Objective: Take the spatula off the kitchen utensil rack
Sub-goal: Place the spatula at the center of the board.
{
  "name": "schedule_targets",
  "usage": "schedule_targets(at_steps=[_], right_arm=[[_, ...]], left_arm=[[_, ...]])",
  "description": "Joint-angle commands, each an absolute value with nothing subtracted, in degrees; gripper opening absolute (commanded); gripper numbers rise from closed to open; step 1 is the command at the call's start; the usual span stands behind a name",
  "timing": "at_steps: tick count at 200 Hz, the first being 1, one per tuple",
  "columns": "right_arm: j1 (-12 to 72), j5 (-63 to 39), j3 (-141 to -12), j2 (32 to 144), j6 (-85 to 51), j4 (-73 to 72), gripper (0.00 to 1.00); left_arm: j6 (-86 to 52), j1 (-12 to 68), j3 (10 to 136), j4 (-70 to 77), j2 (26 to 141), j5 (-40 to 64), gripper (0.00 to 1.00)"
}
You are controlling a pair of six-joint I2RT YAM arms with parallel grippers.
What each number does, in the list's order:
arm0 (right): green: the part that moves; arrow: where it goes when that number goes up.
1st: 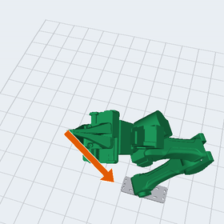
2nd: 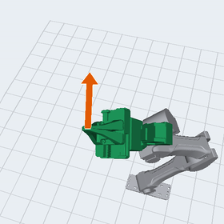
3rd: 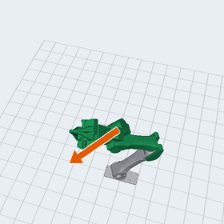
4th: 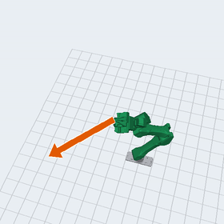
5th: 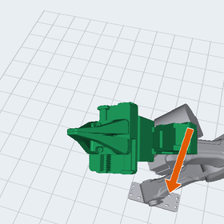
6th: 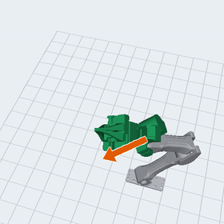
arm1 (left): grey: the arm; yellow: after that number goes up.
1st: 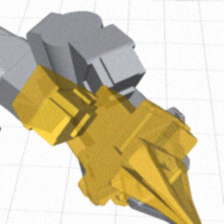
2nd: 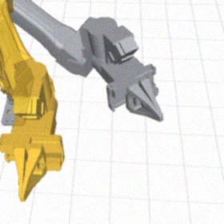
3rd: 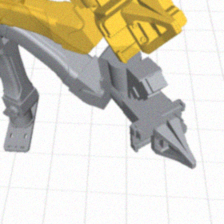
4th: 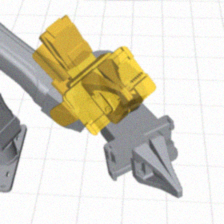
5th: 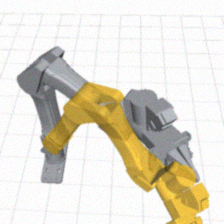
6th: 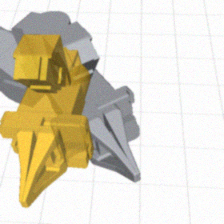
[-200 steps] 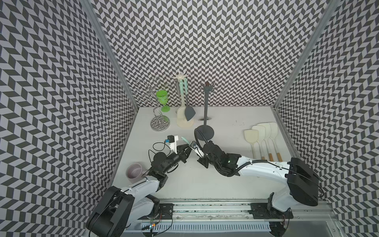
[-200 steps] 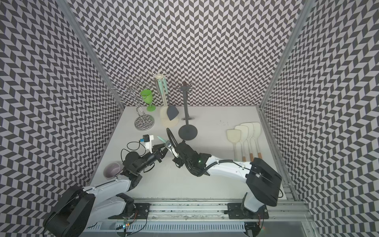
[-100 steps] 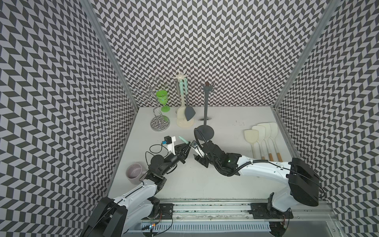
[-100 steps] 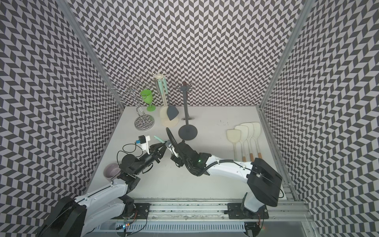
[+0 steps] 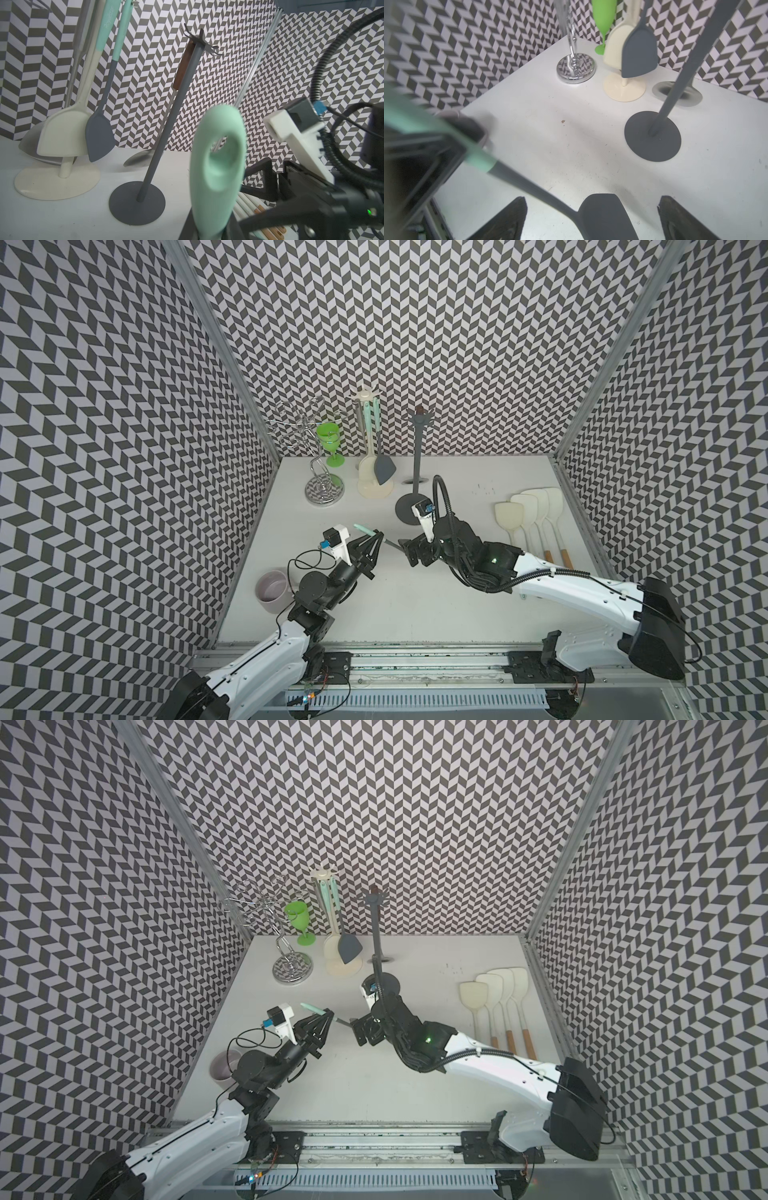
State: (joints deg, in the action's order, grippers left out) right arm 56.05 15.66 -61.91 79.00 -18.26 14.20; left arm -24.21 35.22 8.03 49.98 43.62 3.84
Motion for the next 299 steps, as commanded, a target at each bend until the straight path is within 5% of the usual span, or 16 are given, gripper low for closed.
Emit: schedule_targets(at_steps=[1,54,110,244,299], right_arm=[[53.8,13.0,-65.4,77.9,-34.3,18.5,1.0],[43.7,-17.4,-67.4,83.5,-47.7,22.0,0.96],[41.5,-30.1,-69.1,89.0,-54.8,28.2,0.83],[44.4,-30.7,-82.1,103.0,-53.9,45.6,0.63],[46.9,-30.4,-90.3,109.0,-51.5,50.8,0.32]], left_arm=[[-16.7,38.7,7.8,49.9,42.8,-3.9,0.0],[-4.2,50.1,8.2,54.3,46.5,-16.0,0.0],[9.4,61.2,9.3,60.6,52.4,-27.5,0.0],[28.6,73.8,11.8,74.3,67.3,-37.8,0.0],[28.8,74.2,11.5,74.8,67.4,-37.4,0.0]])
